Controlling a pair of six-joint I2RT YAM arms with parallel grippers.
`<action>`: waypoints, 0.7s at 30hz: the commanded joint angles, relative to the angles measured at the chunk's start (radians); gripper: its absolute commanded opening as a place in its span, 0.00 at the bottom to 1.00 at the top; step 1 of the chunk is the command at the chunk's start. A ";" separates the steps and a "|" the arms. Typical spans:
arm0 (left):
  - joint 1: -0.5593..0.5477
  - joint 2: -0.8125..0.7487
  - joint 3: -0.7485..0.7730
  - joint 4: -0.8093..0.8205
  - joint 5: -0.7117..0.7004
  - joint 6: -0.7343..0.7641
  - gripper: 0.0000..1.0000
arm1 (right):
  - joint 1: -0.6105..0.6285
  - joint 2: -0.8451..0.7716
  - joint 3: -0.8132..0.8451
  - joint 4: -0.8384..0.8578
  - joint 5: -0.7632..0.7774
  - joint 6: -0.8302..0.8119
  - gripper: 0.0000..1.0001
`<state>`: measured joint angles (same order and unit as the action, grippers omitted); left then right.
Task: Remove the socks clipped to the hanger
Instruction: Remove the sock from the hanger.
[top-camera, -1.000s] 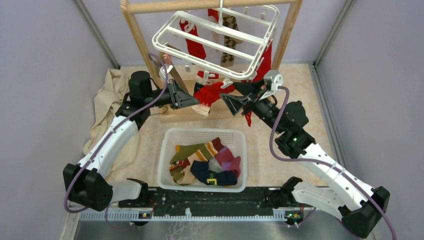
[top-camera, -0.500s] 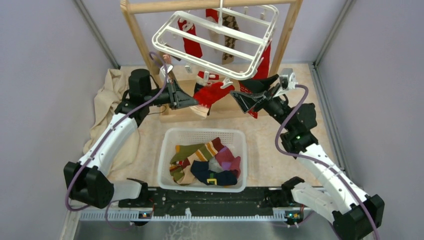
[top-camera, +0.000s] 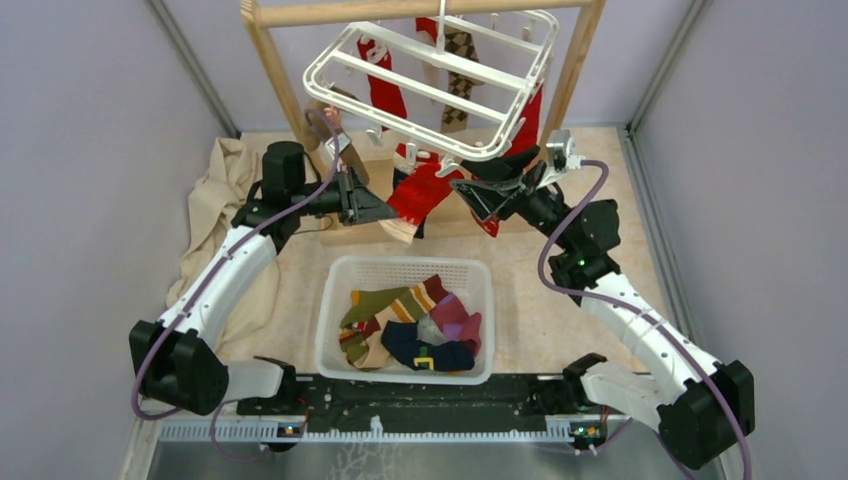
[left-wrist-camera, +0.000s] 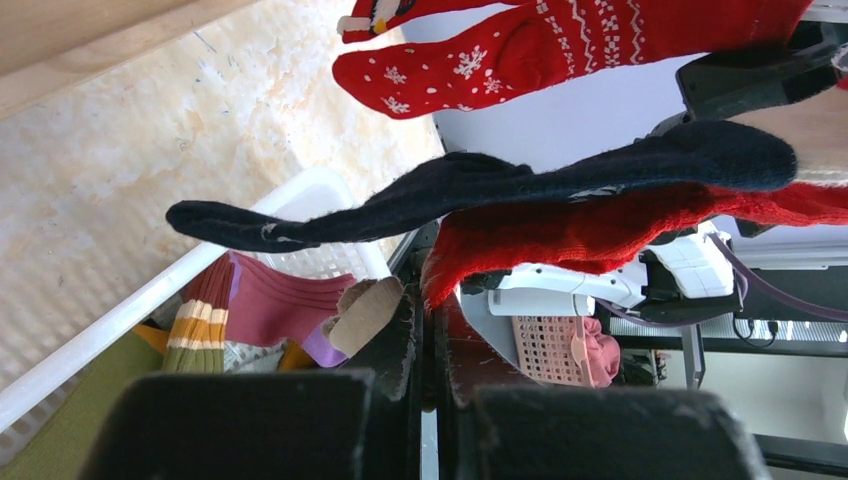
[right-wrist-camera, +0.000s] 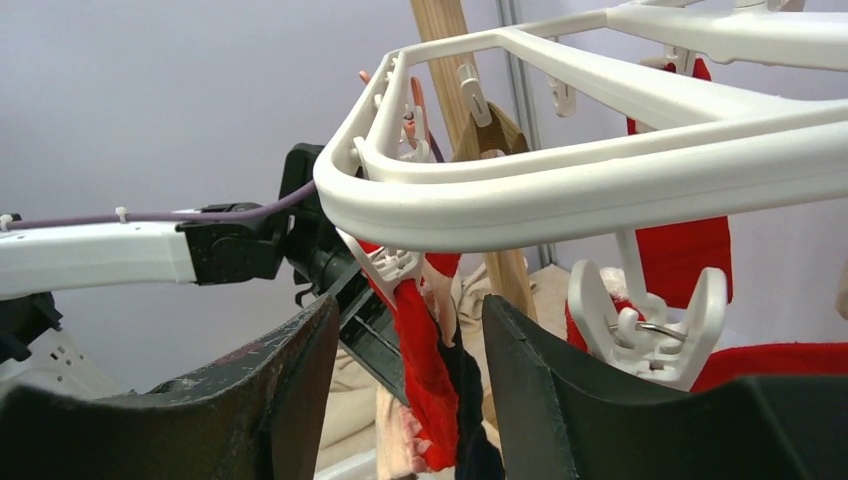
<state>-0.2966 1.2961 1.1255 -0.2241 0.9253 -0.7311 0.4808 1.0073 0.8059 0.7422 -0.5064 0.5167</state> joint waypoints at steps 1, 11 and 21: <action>0.001 0.005 -0.013 -0.012 0.024 0.020 0.00 | -0.005 0.013 0.062 0.120 -0.008 0.027 0.54; -0.007 0.011 -0.012 -0.014 0.029 0.023 0.00 | -0.005 0.083 0.116 0.194 -0.019 0.067 0.53; -0.027 0.040 0.006 -0.014 0.035 0.027 0.00 | -0.006 0.129 0.137 0.223 -0.036 0.076 0.55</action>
<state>-0.3115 1.3228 1.1168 -0.2371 0.9363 -0.7273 0.4808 1.1244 0.8795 0.8948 -0.5255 0.5850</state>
